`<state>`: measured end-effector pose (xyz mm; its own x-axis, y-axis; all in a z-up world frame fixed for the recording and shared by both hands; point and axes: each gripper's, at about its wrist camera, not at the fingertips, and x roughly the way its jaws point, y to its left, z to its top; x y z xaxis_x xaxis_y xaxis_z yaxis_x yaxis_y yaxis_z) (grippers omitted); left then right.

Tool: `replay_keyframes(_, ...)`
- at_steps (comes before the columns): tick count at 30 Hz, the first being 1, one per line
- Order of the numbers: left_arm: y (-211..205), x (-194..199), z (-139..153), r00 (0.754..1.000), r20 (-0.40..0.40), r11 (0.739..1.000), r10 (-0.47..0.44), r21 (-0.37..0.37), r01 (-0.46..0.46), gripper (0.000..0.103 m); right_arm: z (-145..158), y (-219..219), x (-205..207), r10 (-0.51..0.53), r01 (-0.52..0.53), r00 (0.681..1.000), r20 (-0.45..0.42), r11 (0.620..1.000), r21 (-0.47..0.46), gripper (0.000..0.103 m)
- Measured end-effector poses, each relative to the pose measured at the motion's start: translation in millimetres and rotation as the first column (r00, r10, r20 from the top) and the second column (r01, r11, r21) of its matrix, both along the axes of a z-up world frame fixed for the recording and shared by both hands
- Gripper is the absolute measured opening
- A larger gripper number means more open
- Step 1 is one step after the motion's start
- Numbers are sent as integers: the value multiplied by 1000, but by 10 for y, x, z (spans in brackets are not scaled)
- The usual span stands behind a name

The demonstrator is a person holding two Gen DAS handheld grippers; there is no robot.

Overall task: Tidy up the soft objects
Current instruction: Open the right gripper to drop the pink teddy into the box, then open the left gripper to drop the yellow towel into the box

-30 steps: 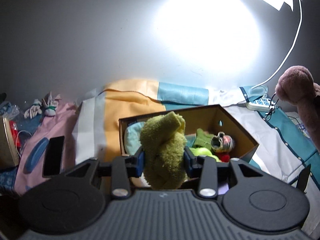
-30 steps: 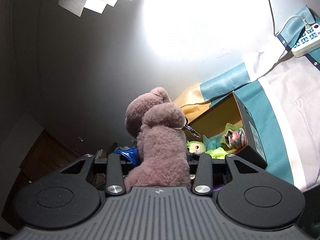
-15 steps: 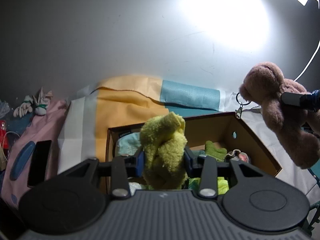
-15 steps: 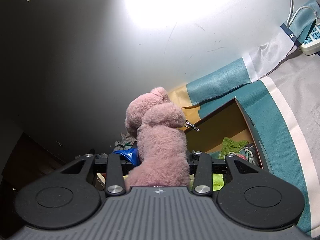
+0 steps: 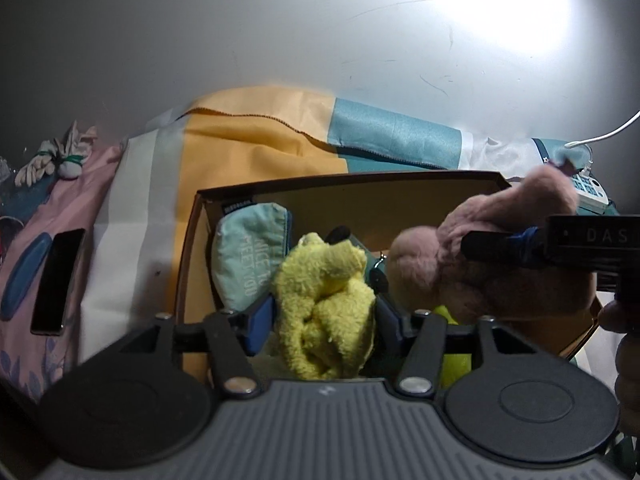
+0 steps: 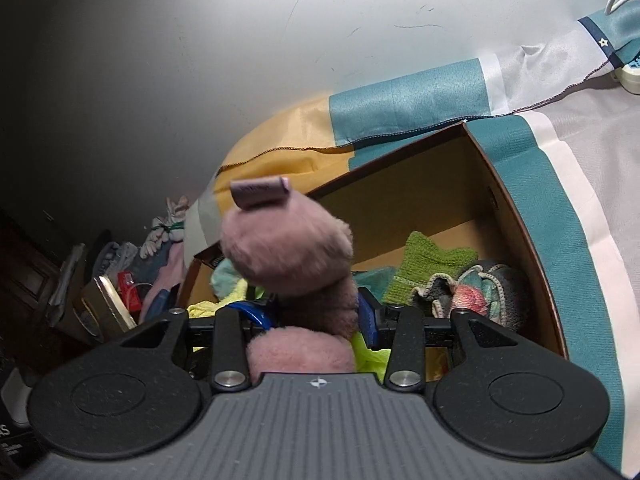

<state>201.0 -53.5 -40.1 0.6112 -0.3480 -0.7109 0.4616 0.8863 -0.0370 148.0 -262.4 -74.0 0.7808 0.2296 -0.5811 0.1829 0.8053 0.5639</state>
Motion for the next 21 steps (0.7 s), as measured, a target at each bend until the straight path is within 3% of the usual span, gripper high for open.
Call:
replay_keyframes(7, 110, -87, 86, 999, -41, 998, -27, -51, 25, 68, 66, -172, -104, -30, 28, 999, -36, 998, -62, 27)
replay_keyframes(11, 171, -217, 196, 998, -39, 996, -42, -75, 39, 69, 243, -237, -304, -77, 77, 997, 5, 990, -119, 27)
replay_keyframes(15, 210, -376, 342, 999, -8, 996, -41, -77, 40, 69, 431, -265, -502, -96, 101, 994, 50, 989, -111, 27)
replay_keyframes(21, 212, -619, 565, 999, 36, 1000, 18, -26, -17, 70, 701, -58, -780, -119, 137, 988, 97, 968, -211, 27)
